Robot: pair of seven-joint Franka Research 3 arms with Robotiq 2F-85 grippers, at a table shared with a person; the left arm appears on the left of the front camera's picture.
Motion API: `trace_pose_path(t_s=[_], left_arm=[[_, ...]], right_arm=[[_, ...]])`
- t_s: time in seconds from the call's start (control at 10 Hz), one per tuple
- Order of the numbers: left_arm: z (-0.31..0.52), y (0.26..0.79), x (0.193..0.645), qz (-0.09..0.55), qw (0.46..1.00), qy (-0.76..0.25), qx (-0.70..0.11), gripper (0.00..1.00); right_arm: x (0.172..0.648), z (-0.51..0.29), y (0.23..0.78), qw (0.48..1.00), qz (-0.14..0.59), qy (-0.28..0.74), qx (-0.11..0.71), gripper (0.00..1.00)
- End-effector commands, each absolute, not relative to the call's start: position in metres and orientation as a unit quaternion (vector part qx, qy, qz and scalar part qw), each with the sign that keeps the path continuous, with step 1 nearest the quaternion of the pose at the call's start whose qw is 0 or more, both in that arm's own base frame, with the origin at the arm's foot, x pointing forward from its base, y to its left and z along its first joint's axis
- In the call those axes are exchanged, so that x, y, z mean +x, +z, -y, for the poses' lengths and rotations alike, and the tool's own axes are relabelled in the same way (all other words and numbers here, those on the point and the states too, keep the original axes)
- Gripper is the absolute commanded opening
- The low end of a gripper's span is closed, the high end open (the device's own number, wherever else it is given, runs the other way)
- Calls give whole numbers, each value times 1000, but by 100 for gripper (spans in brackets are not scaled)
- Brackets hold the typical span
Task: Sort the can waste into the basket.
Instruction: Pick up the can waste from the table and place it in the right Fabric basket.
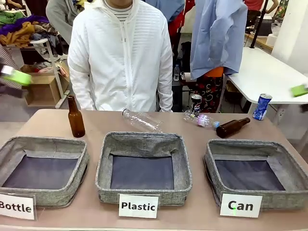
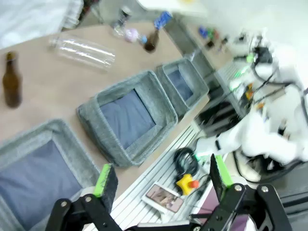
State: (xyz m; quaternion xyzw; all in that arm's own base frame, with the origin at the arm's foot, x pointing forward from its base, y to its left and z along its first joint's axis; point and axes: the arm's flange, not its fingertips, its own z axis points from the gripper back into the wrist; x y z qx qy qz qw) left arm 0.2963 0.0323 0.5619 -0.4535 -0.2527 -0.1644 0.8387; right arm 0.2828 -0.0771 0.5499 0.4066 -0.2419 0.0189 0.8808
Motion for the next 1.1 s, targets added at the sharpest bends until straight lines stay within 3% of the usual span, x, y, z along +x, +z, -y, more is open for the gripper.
trace_pose_path(t_s=[0.0, 0.3, 0.5, 0.6, 1.0], left_arm=[[-89, 474, 297, 226, 816, -29, -531, 100], [-148, 385, 277, 246, 735, 121, -621, 100], [-132, 380, 276, 262, 728, 165, -611, 100], [-204, 399, 298, 236, 743, 139, -611, 100], [-204, 399, 298, 236, 743, 139, -611, 100]], right_arm=[[245, 139, 473, 830, 276, -61, 480, 100], [232, 208, 411, 797, 277, -156, 514, 100], [217, 221, 375, 811, 298, -256, 434, 100], [230, 256, 424, 802, 272, -192, 496, 100], [230, 256, 424, 802, 272, -192, 496, 100]])
